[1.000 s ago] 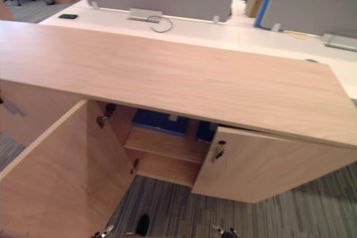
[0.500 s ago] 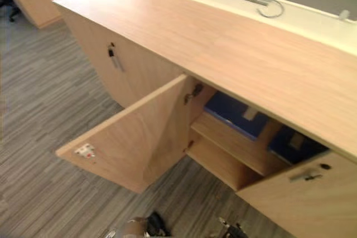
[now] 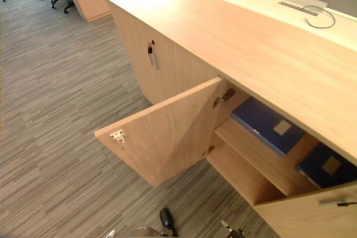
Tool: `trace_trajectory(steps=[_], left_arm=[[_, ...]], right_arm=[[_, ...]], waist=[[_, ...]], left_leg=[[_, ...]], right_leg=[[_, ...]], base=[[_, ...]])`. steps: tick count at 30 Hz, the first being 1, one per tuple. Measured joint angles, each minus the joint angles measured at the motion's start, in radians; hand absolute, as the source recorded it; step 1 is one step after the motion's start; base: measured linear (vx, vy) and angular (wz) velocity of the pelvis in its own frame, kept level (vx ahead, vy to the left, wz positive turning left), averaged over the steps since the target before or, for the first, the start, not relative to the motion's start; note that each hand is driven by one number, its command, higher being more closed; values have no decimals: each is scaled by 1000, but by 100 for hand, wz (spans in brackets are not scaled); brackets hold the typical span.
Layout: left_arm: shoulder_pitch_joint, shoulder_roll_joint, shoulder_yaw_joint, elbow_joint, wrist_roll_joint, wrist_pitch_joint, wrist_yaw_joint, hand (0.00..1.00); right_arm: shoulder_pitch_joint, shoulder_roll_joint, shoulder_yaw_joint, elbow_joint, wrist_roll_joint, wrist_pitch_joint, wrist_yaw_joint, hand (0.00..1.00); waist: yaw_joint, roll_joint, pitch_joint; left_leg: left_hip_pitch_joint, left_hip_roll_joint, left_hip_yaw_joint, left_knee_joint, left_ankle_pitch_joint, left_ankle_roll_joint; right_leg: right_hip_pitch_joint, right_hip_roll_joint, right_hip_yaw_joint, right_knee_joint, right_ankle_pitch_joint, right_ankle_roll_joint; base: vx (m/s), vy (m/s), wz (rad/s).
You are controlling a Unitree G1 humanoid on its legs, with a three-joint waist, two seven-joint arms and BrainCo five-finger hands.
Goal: Walk over to the cabinet, pick up the folder, carry it to the office cabinet, place the folder inside the office cabinet, then close the office cabinet door
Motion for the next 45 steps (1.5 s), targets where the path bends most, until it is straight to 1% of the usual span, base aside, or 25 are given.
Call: trace_trajectory(steps=[7, 11, 13, 17, 21, 23, 24, 25, 26, 27, 28, 29, 31, 32, 33, 34, 35, 36, 37, 38, 40, 41, 42, 43, 45], left_arm=[[5, 9, -4, -39, 18, 1, -2, 0], [10, -11, -5, -234, 17, 4, -2, 0], [-4, -7, 2, -379, 20, 4, -2, 0], [-100, 59, 25, -471, 136, 7, 5, 0], [-181, 129, 16, -503, 242, 23, 42, 0], [-197, 190, -35, -519, 295, 22, 57, 0], [-205, 199, -50, -525, 307, 23, 66, 0], [-217, 212, -68, -532, 344, 23, 76, 0], [-232, 238, -106, -541, 393, 22, 79, 0], [-241, 251, -131, -546, 430, 22, 80, 0], [-234, 288, -150, -545, 493, 31, 86, 0], [-233, 309, -183, -543, 532, 35, 92, 0], [-199, 338, -260, -544, 655, 34, 111, 0], [-182, 363, -332, -548, 707, 34, 111, 0], [-178, 378, -371, -549, 727, 32, 110, 0], [-164, 431, -493, -570, 781, 15, 108, 0], [-161, 451, -541, -589, 808, 3, 101, 0], [-162, 477, -656, -650, 866, -40, 79, 0], [-164, 477, -691, -678, 883, -55, 73, 0], [-171, 479, -776, -750, 914, -116, 52, 0], [-168, 466, -862, -813, 931, -176, 27, 0], [-169, 455, -871, -816, 931, -201, 13, 0], [-167, 456, -884, -826, 931, -219, 3, 0], [-151, 455, -910, -864, 928, -259, -18, 0], [-131, 447, -925, -899, 922, -287, -32, 0]], right_arm=[[0, 2, -1, 3, -1, 0, 0, 0], [9, 4, -1, 3, 0, 0, 1, 0], [16, 7, 3, 3, 0, 0, 3, 0], [32, 14, 19, -22, -2, 2, 13, 0], [46, 16, 60, -36, -3, 1, 19, 0], [49, 15, 82, -37, -4, -1, 22, 0], [49, 14, 83, -37, -4, -2, 23, 0], [49, 11, 84, -37, -3, -3, 27, 0], [49, 14, 88, -39, -3, -2, 34, 0], [50, 16, 92, -41, -3, -2, 36, 0], [57, 21, 95, -47, -4, -2, 42, 0], [64, 18, 90, -46, -2, -2, 45, 0], [76, -10, 95, -43, -4, -3, 47, 0], [81, -27, 96, -38, -4, -4, 48, 0], [83, -32, 97, -35, -4, -4, 47, 0], [89, -46, 117, -33, -4, -5, 47, 0], [91, -48, 127, -33, -4, -7, 47, 0], [91, -48, 134, -33, -4, -13, 47, 0], [90, -46, 136, -33, -4, -15, 47, 0], [90, -38, 148, -33, -4, -22, 47, 0], [84, -34, 167, -33, -8, -24, 47, 0], [85, -30, 168, -33, -8, -25, 46, 0], [87, -27, 168, -33, -8, -25, 45, 0], [93, -24, 169, -33, -8, -25, 43, 0], [95, -23, 169, -33, -9, -27, 41, 0]], waist=[[-4, -8, 4], [-6, -14, 7], [-12, -20, 1], [-35, -19, -5], [-37, -19, -16], [-38, -17, -33], [-40, -16, -34], [-40, -3, -38], [-43, -3, -40], [-43, -6, -41], [-42, -19, -46], [-40, -20, -51], [-12, 9, -63], [-4, 27, -72], [-4, 32, -75], [-4, 40, -80], [-4, 40, -80], [-5, 35, -80], [-6, 32, -81], [-12, 27, -91], [-34, 15, -90], [-41, 9, -92], [-45, 5, -94], [-47, -2, -99], [-49, -3, -99]], left_leg=[[7, -10, -5, 0, -14, 3], [7, -7, -15, 0, -17, 0], [7, -1, -15, 0, -21, -5], [11, 17, -9, 0, -27, -15], [30, 41, 20, 1, -31, -25], [33, 64, 37, 5, -29, -29], [38, 74, 37, 6, -28, -31], [42, 104, 39, 6, -22, -39], [48, 130, 39, 6, -13, -52], [52, 138, 39, 6, -7, -61], [57, 137, 45, 6, 0, -77], [60, 138, 34, 5, 2, -91], [57, 157, 42, 1, 9, -105], [53, 161, 44, 1, 12, -110], [51, 162, 44, 1, 13, -112], [45, 162, 43, 1, 15, -114], [43, 162, 42, 1, 15, -115], [38, 161, 45, 1, 15, -115], [36, 160, 48, 1, 14, -114], [25, 157, 60, 1, 12, -109], [26, 151, 71, 1, 9, -102], [27, 149, 76, 1, 8, -100], [27, 148, 79, 1, 8, -99], [27, 146, 86, 1, 9, -96], [27, 145, 87, 2, 9, -95]], right_leg=[[6, -11, 1, 12, 3, 2], [5, -10, 1, 26, 6, -2], [0, -6, 2, 30, 10, -9], [-8, 3, 8, 46, 23, -27], [-20, 9, 34, 71, 29, -36], [-45, 10, 37, 119, 30, -37], [-51, 10, 39, 141, 30, -37], [-70, 25, 59, 147, -13, -33], [-78, 61, 62, 78, -26, -24], [-84, 73, 62, 39, -21, -26], [-106, 81, 65, -33, 45, -49], [-109, 72, 71, -29, 75, -3], [-109, 96, 86, -53, 76, 0], [-109, 104, 87, -63, 76, 0], [-109, 105, 86, -65, 76, 0], [-114, 106, 86, -66, 77, 0], [-117, 105, 87, -66, 77, 0], [-124, 102, 90, -66, 83, 1], [-129, 100, 94, -66, 87, 1], [-148, 98, 112, -71, 98, 2], [-150, 95, 119, -85, 111, 2], [-150, 94, 122, -88, 113, 4], [-151, 94, 125, -90, 115, 3], [-156, 93, 135, -92, 119, 7], [-156, 93, 136, -95, 122, 10]], base=[[1, -5, 2], [-4, -12, 8], [-5, -4, -2], [-2, -4, -7], [4, -5, -26], [20, -19, -24], [22, -50, -15], [8, -77, -8], [-12, -91, -7], [-74, -95, 0], [-154, -65, 12], [-140, -60, 11], [-82, -125, -3], [-74, -140, -6], [-128, -97, 3], [-91, -21, 5], [-147, -11, 0], [-109, 22, -7], [-143, 49, -24], [-97, 47, -29], [-63, 37, -25], [-31, 23, -13], [-15, 21, -15], [-8, 17, -14], [-2, 2, -12]])
